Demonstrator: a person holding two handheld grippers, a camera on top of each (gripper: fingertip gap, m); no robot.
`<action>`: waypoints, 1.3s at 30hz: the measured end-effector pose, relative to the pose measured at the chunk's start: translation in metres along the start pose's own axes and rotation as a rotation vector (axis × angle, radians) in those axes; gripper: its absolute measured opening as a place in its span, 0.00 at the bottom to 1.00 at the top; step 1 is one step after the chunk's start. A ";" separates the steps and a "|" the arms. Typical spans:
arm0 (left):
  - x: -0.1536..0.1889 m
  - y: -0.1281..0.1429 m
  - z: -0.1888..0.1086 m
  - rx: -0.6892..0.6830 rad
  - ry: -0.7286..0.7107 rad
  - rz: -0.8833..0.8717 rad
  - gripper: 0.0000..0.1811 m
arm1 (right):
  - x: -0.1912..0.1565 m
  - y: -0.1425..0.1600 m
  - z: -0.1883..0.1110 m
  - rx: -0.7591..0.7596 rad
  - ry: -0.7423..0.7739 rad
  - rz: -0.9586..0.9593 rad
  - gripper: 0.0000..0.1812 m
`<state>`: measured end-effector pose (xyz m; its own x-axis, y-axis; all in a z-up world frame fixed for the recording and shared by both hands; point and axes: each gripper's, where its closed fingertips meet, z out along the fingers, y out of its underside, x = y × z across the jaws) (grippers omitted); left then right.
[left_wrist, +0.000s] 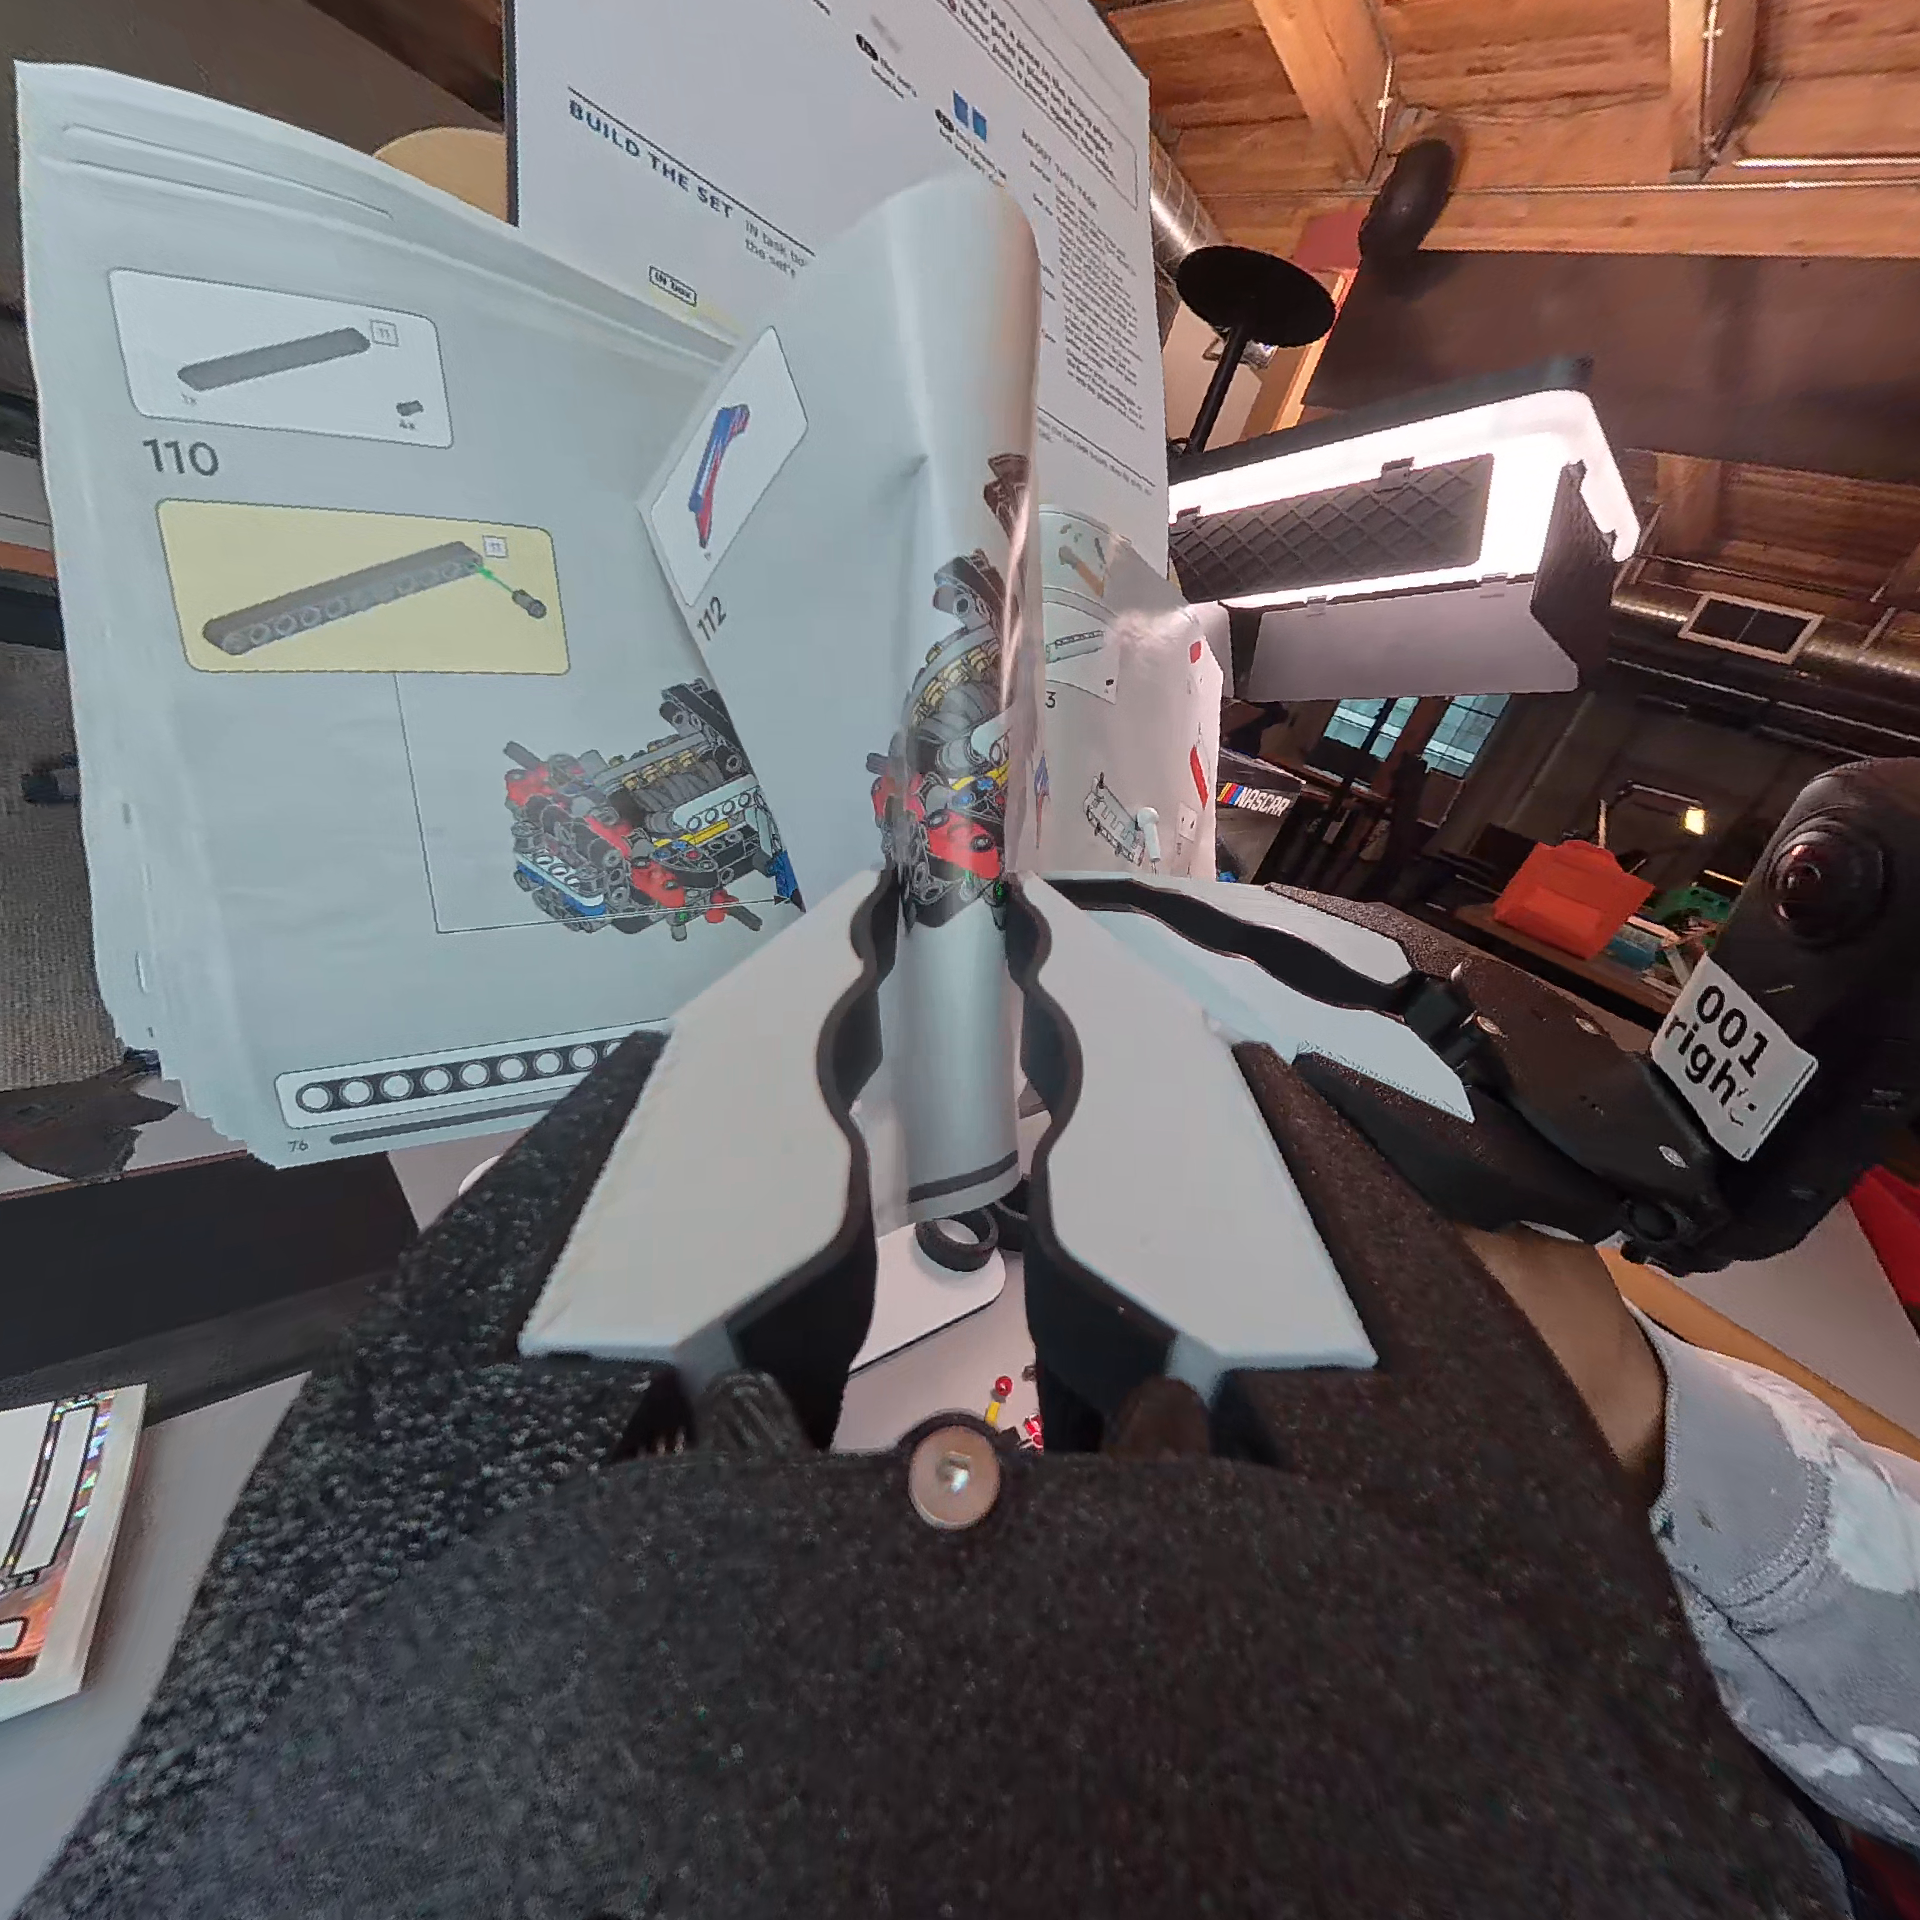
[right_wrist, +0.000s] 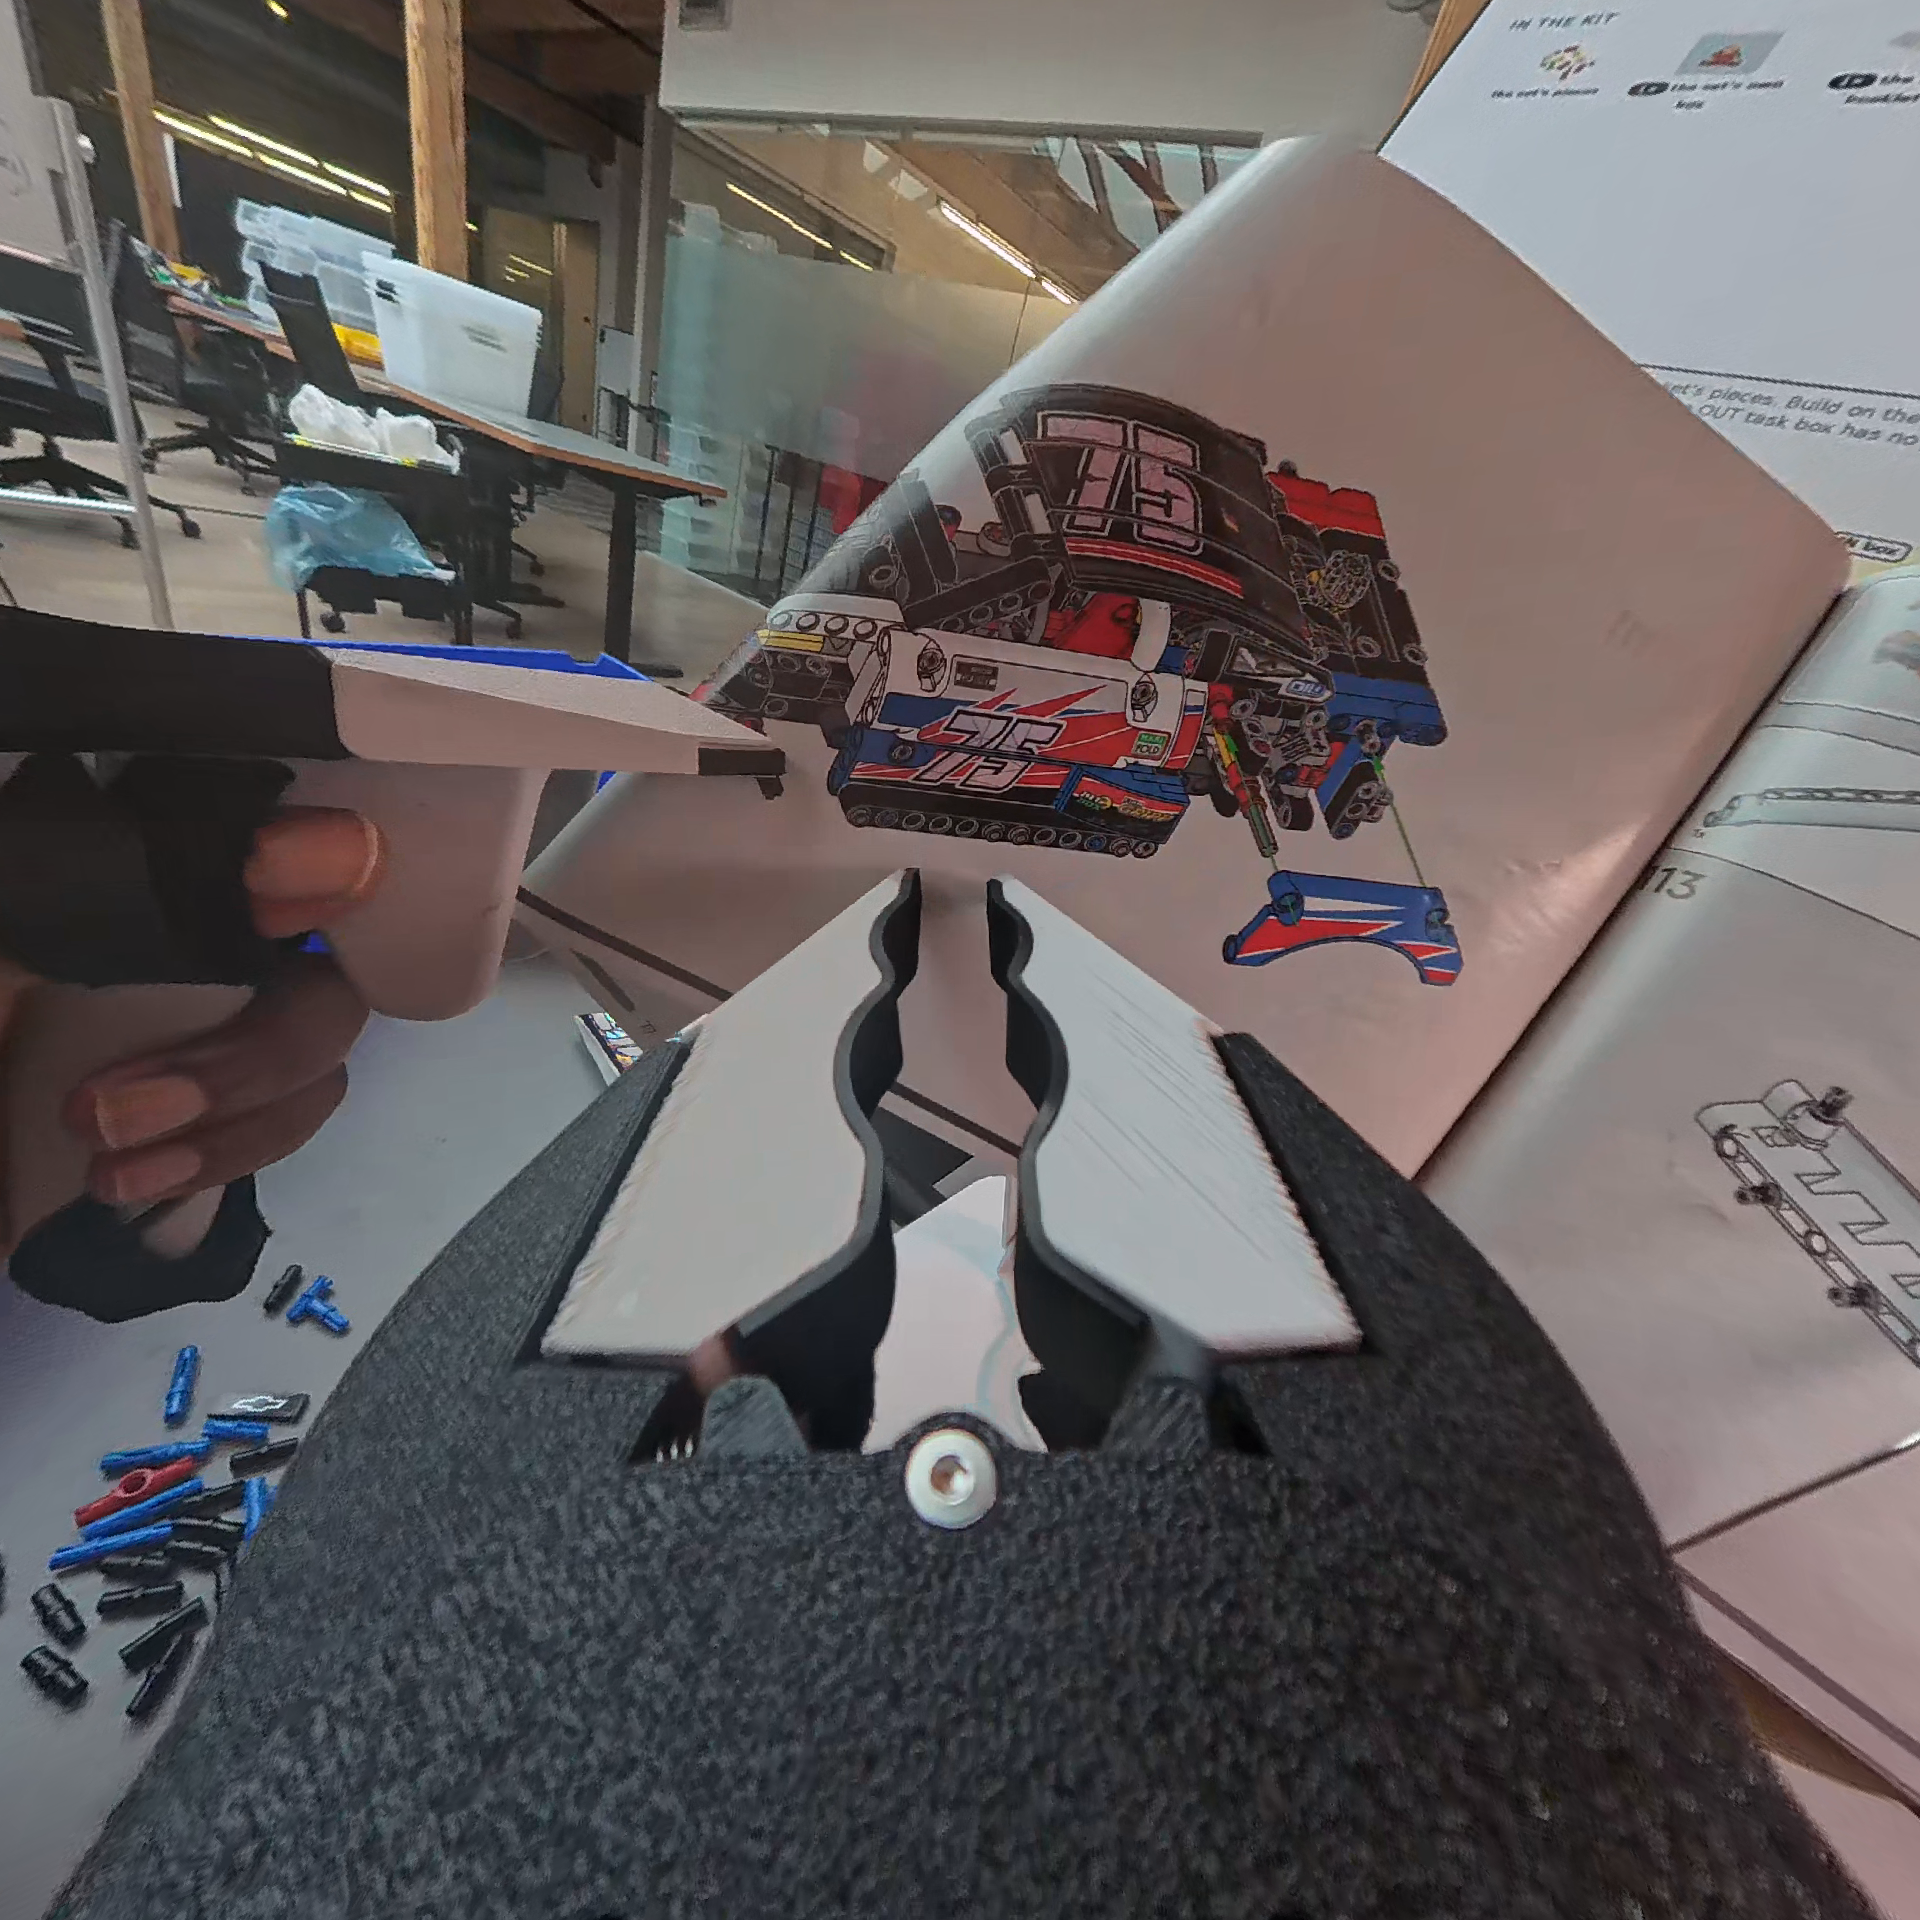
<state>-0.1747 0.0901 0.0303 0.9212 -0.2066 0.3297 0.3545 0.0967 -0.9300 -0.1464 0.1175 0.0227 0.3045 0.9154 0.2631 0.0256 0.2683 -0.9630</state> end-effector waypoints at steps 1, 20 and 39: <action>0.001 -0.001 -0.002 0.002 -0.002 0.011 0.11 | -0.001 -0.001 -0.002 0.003 -0.001 -0.016 0.08; 0.034 -0.033 -0.025 0.111 0.155 -0.039 0.29 | 0.018 -0.014 -0.056 0.080 0.227 -0.653 0.17; 0.052 -0.049 -0.047 0.086 0.458 -0.291 0.00 | -0.019 0.001 -0.059 0.082 0.111 -0.717 0.12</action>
<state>-0.1519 0.0292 0.0849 0.6262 -0.6374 0.4490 0.6138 0.0479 -0.7880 -0.0964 0.0826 0.0136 0.3346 0.4717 0.8158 0.1845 0.8161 -0.5476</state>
